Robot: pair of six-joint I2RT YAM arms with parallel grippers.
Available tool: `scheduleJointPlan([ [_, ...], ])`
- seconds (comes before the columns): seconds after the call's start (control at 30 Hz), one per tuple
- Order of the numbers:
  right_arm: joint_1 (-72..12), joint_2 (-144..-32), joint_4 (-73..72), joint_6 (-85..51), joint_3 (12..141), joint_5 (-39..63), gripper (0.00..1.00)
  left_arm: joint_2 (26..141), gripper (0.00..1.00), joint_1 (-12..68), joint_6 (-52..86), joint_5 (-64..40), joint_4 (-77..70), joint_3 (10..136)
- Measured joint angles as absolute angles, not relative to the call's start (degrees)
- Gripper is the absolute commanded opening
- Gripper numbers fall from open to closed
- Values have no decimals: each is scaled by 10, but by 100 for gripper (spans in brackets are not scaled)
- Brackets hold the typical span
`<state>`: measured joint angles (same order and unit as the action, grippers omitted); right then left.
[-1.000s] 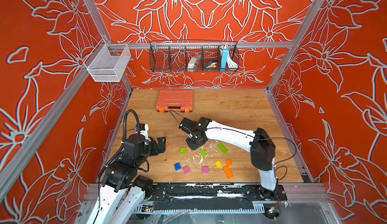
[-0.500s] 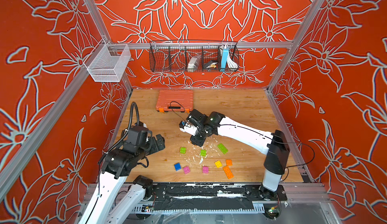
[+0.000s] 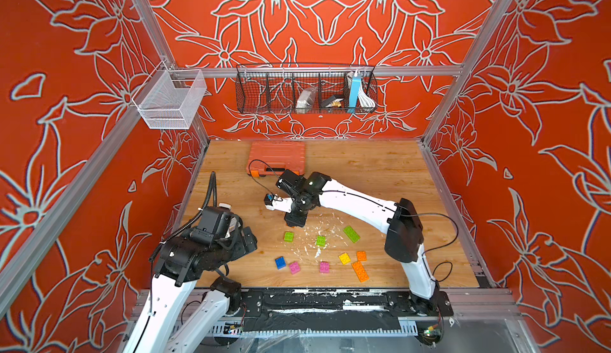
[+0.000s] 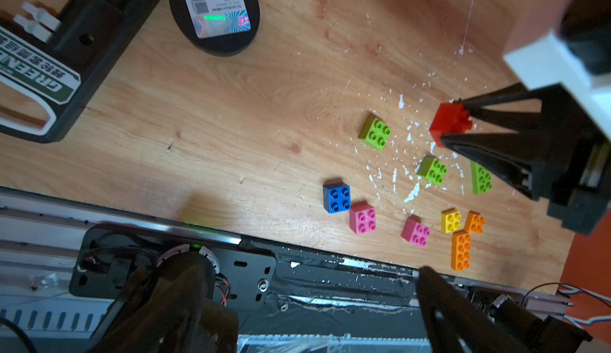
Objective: Assemble the letter r with lego
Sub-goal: Assemble the lego brick with the lego brick.
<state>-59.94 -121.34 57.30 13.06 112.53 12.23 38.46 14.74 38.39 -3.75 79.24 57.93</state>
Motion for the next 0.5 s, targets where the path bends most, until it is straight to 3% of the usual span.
scheduleJointPlan([
  [0.5,-631,-1286,588,138,1147,75,0,285,99,147,317,-77,803,555],
])
